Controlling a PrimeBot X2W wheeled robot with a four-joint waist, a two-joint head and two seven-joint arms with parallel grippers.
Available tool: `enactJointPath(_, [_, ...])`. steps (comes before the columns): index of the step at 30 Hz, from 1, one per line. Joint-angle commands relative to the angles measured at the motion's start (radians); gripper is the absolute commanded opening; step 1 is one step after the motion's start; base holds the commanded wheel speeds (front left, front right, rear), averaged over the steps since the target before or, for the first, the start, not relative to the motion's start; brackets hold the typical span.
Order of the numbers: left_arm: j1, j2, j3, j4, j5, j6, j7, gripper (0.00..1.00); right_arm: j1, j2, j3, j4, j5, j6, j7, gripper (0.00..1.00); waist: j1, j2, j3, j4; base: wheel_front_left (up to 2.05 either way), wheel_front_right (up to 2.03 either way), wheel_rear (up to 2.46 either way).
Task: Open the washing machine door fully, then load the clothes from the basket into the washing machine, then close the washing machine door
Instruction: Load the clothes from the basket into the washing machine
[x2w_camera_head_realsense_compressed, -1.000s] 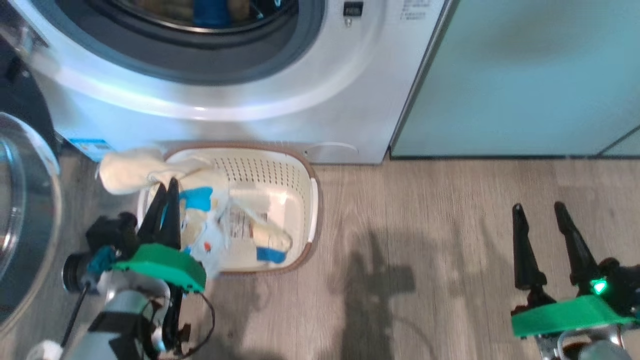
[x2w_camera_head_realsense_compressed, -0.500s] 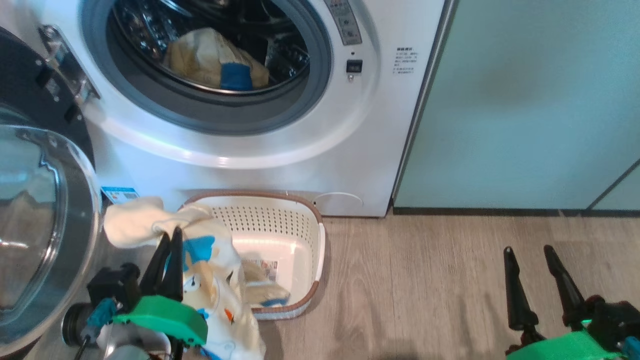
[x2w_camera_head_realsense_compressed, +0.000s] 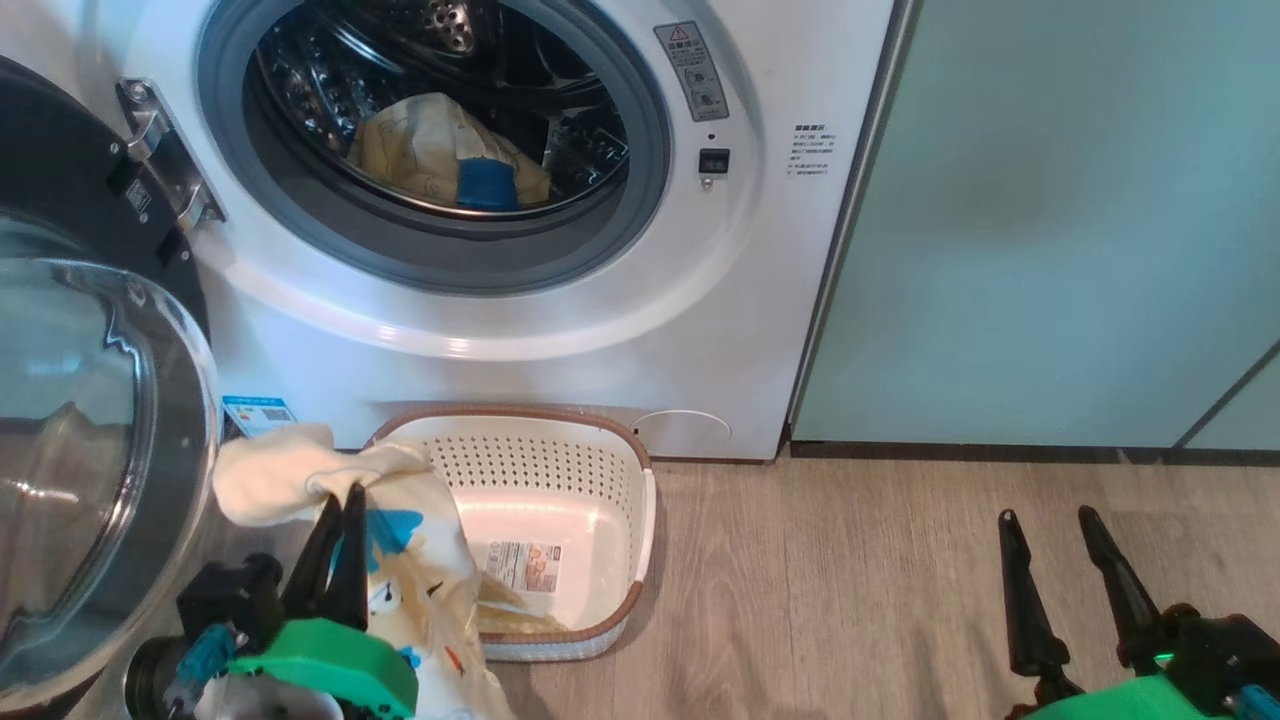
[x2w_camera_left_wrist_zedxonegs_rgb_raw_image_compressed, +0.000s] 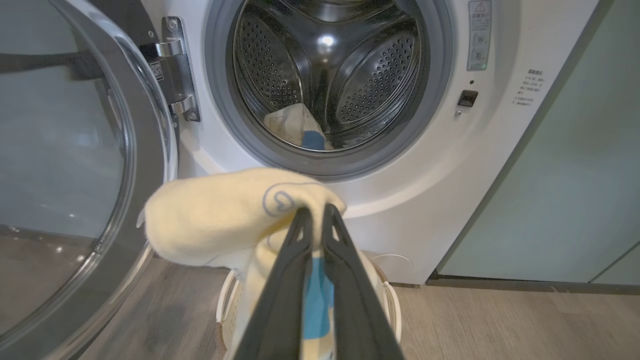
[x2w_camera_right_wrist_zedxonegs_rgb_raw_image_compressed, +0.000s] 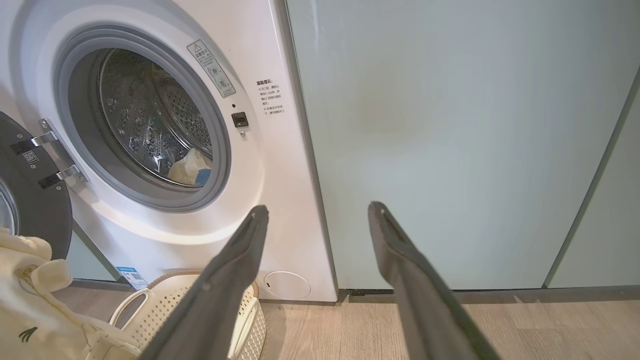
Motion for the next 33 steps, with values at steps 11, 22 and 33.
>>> enactJointPath(11, [-0.047, 0.018, 0.033, -0.020, -0.013, 0.003, -0.013, 0.00, -0.031, -0.013, 0.030, -0.033, -0.010, -0.003, 0.001, 1.00, 0.0001, -0.0001, -0.003, 0.002, 0.00, 0.00, 0.00])
enactJointPath(22, [-0.090, 0.009, 0.023, 0.013, -0.024, -0.015, -0.023, 0.00, -0.039, -0.013, 0.038, -0.036, -0.009, -0.003, 0.001, 1.00, 0.0001, -0.0001, 0.013, 0.002, 0.00, 0.00, 0.00])
enactJointPath(33, [-0.268, 0.004, 0.030, 0.115, -0.048, -0.070, -0.036, 0.00, -0.088, -0.013, 0.048, -0.049, -0.003, -0.003, -0.002, 1.00, 0.0001, -0.0001, 0.126, -0.022, 0.00, 0.00, 0.00])
